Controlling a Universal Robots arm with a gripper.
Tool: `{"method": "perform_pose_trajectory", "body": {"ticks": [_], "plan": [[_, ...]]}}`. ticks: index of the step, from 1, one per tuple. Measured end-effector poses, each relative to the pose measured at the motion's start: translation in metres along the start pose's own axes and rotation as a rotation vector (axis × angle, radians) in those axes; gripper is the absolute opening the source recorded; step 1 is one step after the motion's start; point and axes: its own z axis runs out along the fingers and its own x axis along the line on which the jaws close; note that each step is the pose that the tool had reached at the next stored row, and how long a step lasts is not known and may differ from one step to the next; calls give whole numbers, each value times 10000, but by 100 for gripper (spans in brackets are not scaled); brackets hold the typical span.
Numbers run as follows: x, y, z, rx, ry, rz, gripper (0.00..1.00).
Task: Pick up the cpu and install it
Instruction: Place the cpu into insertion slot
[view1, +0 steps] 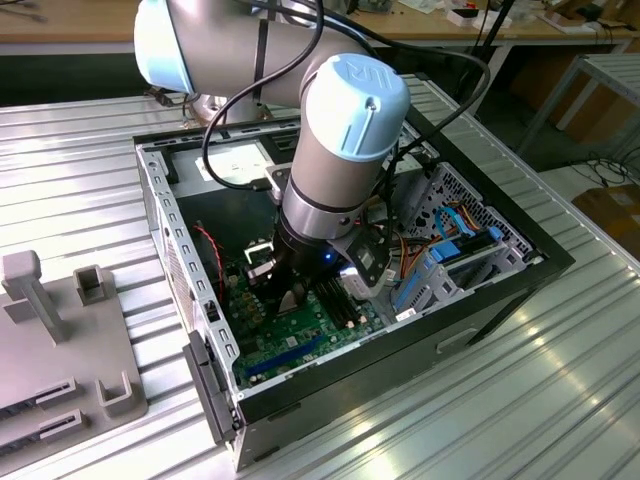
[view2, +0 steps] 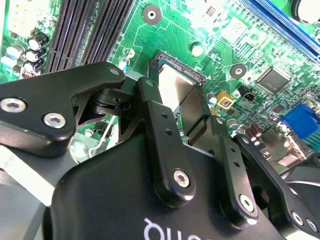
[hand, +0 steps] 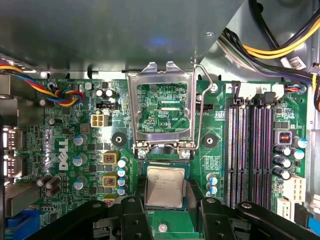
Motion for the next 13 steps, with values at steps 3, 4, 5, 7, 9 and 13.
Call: {"method": "perform_pose_trajectory", "body": {"ticks": [3,4,5,7,9,13], "plan": [[0,0,-3,-4,0,1,43],[1,0,-5,-4,1,1,43],[1,0,-9,-2,2,1,43],[1,0,-12,-3,0,-5,44],[1,0,-16,-1,2,-16,51],[1,13,-18,1,2,-26,51]]}}
